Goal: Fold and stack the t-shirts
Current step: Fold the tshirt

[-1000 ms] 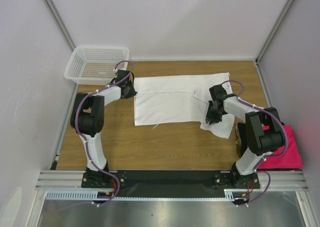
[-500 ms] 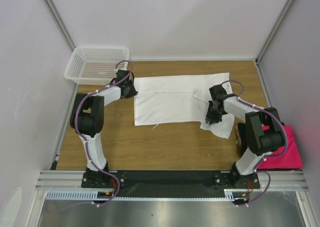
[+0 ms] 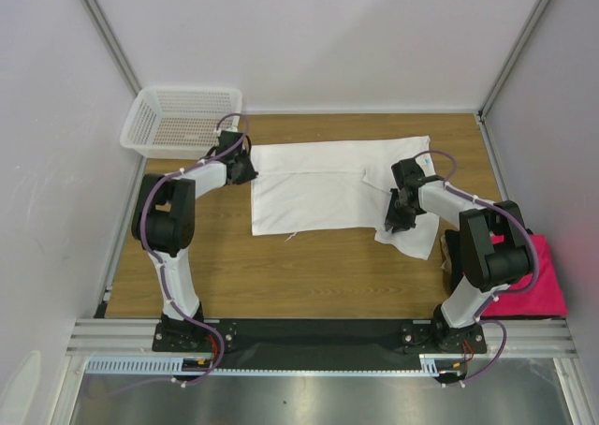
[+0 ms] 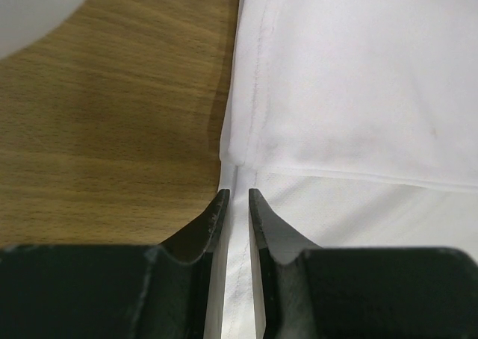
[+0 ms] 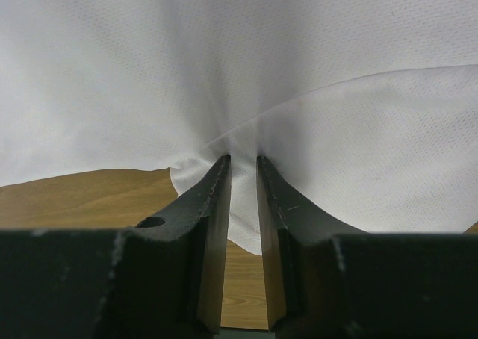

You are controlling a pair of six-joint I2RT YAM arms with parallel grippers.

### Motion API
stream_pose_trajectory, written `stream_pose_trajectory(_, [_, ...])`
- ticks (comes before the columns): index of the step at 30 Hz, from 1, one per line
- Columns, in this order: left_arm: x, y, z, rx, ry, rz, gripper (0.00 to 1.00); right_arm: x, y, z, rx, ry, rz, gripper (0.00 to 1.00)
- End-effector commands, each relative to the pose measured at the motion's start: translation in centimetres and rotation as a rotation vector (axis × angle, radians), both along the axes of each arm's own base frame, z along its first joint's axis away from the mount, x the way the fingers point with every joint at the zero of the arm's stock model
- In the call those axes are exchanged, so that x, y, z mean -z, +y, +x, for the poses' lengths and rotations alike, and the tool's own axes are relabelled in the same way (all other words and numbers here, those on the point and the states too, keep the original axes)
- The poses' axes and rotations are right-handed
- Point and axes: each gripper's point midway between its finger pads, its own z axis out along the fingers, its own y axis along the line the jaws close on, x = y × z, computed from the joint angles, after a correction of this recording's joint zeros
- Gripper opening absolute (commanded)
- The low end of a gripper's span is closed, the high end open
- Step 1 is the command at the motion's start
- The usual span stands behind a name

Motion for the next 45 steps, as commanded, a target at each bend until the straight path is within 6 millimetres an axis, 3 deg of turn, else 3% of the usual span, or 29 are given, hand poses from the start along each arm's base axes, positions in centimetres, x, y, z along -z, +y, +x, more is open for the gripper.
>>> stream_pose_trajectory(1, [-0.3,-0.5,0.6,0.017,-0.011,-0.006,0.21,-0.7,-0.4,0.1,0.019,-0.016,-0.015,0.26])
stream_pose_trajectory(11, [0.1,-0.5,0.7,0.018,-0.007,0.0,0.2,-0.8,-0.5,0.3,0.019,-0.019,-0.017,0.26])
stream_pose_trajectory(18, [0.0,-0.1,0.8,-0.002,-0.008,0.019,0.0,-0.7,-0.4,0.3,0.018,-0.016,-0.017,0.25])
stream_pose_trajectory(30, [-0.9,1.0,0.7,-0.039,-0.025,0.061,0.0,-0.6,-0.5,0.1,0.021,-0.011,-0.021,0.25])
stream_pose_trajectory(45, [-0.9,0.9,0.8,-0.036,-0.03,0.058,0.0,-0.3,-1.0,-0.9,0.029,0.004,-0.037,0.24])
